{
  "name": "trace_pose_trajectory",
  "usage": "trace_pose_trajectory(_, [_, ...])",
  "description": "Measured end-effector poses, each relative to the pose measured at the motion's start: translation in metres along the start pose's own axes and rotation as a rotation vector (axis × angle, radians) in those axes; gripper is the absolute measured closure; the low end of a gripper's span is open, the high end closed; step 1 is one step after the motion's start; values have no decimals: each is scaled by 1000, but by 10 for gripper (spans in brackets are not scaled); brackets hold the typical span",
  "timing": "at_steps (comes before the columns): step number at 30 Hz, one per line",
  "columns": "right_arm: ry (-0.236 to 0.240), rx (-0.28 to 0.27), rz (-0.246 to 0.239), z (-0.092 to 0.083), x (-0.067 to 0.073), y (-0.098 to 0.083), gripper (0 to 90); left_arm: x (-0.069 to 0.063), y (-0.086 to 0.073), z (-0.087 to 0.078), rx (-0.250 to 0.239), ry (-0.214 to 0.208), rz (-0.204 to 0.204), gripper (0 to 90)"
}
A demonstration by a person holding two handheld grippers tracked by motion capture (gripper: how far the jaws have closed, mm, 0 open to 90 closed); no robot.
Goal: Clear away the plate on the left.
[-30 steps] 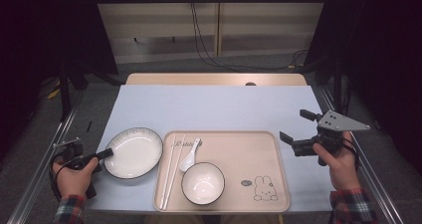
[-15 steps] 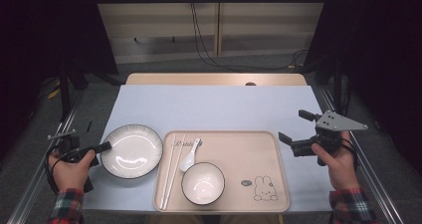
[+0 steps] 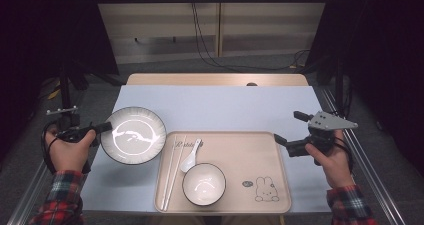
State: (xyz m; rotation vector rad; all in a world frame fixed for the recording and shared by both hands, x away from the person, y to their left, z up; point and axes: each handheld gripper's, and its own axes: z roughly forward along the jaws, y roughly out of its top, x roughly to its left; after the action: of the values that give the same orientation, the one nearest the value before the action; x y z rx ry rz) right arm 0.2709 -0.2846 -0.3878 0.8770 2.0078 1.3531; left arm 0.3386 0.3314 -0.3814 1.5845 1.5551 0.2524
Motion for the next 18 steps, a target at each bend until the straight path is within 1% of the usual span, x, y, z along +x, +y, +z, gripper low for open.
trace_pose_trajectory(1, [4,1,6,2,0,0,4,-4,2,2,-2,-5,-3,845])
trace_pose_trajectory(2, [11,-1,3,4,0,0,3,-6,3,4,2,-13,18,845])
trace_pose_trajectory(3, [8,-6,12,6,1,1,3,-6,3,4,2,-13,18,845])
trace_pose_trajectory(4, [17,-6,12,9,1,2,3,-14,6,9,0,-30,23,844])
trace_pose_trajectory(5, [20,-3,5,12,2,2,3,-14,6,9,0,-30,23,844])
trace_pose_trajectory(6, [24,-1,3,15,2,3,2,-23,8,14,2,-36,42,844])
trace_pose_trajectory(7, [24,-6,15,19,2,4,2,-26,9,15,8,-40,53,843])
trace_pose_trajectory(8, [30,-6,20,22,3,5,2,-30,11,18,4,-47,53,842])
trace_pose_trajectory(9, [34,1,19,25,4,6,2,-34,12,20,13,-53,68,842])
trace_pose_trajectory(10, [41,-2,19,30,6,9,2,-39,13,23,3,-59,63,842])
trace_pose_trajectory(11, [54,-5,24,34,9,11,2,-42,14,26,15,-66,82,841])
trace_pose_trajectory(12, [67,-7,19,38,10,13,1,-42,14,26,15,-66,82,841])
trace_pose_trajectory(13, [75,-7,17,42,12,14,1,-51,15,31,18,-74,93,841])
trace_pose_trajectory(16, [95,-17,28,52,16,19,1,-66,16,39,20,-97,102,840])
trace_pose_trajectory(18, [100,-12,27,58,18,22,1,-73,17,45,29,-113,117,840])
